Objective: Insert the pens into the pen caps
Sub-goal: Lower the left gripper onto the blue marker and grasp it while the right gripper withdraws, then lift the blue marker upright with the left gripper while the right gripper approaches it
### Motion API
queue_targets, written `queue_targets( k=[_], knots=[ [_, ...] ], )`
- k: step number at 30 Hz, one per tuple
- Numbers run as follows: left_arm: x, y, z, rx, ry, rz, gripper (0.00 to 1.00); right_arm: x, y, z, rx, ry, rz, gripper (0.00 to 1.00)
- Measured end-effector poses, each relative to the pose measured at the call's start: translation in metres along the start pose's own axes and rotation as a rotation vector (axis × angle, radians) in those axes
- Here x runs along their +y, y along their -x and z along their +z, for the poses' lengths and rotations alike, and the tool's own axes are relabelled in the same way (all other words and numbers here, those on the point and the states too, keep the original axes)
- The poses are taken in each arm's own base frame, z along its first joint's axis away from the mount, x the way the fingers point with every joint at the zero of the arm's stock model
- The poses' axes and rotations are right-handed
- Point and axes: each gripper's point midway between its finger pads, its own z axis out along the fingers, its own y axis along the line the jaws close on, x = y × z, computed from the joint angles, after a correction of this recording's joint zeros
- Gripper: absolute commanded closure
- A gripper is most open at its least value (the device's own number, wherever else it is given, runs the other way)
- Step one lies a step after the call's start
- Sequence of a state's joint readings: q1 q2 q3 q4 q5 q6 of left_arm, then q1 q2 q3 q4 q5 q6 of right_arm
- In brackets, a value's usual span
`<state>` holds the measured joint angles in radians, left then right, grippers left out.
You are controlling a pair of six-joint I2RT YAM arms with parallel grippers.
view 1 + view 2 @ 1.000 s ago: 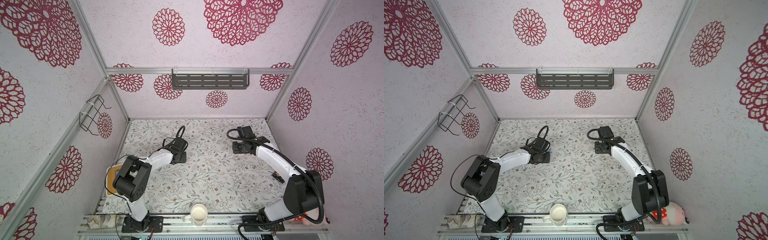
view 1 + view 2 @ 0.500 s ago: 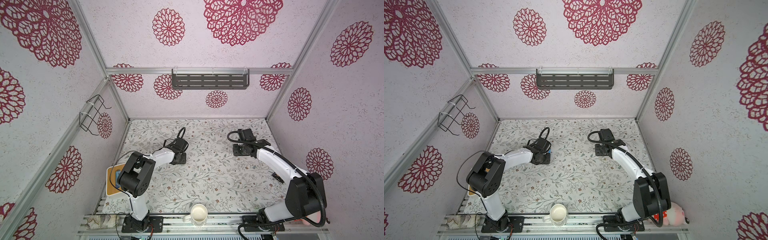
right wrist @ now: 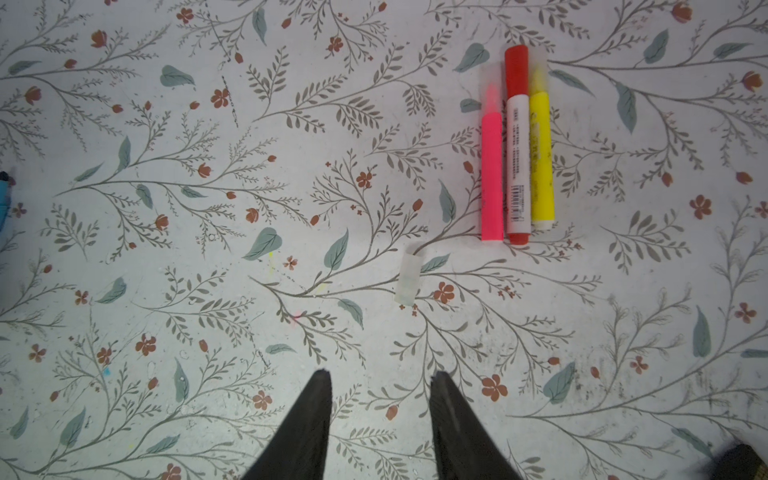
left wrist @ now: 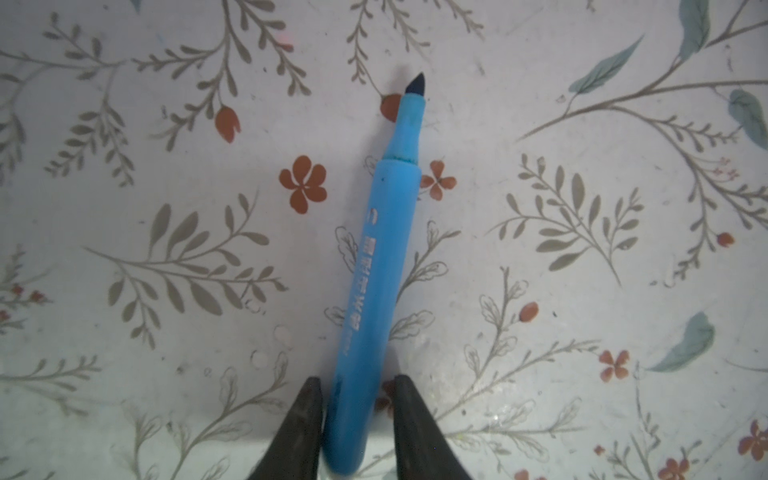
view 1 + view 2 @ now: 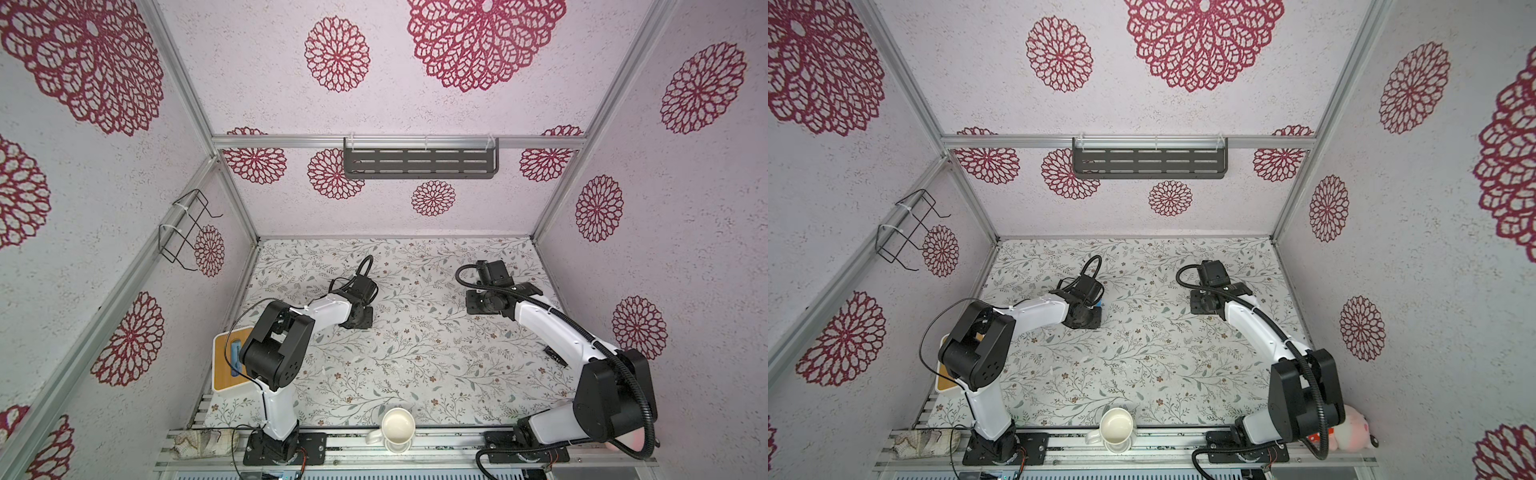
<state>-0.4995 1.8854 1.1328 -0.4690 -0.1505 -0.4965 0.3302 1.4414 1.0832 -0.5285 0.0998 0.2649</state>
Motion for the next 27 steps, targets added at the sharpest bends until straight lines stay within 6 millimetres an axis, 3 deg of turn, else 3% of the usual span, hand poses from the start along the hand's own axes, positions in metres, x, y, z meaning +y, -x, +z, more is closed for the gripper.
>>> queue_targets(
  k=[7,17,21,27],
  knots=[
    [-0.001,0.000,0.000,-0.001,-0.008,0.006,0.86,0.001,0.001,-0.003,-0.009,0.006,0.005,0.57],
    [-0.008,-0.006,-0.005,-0.013,-0.055,0.018,0.87,0.009,0.002,-0.013,-0.025,0.063,0.021,0.57],
    [-0.018,-0.018,-0.016,-0.028,-0.088,0.047,0.87,0.019,0.000,-0.013,-0.016,0.122,0.019,0.57],
    [-0.035,-0.011,-0.045,-0.127,-0.157,0.072,0.87,0.042,-0.009,-0.012,0.004,0.254,0.020,0.55]
  ],
)
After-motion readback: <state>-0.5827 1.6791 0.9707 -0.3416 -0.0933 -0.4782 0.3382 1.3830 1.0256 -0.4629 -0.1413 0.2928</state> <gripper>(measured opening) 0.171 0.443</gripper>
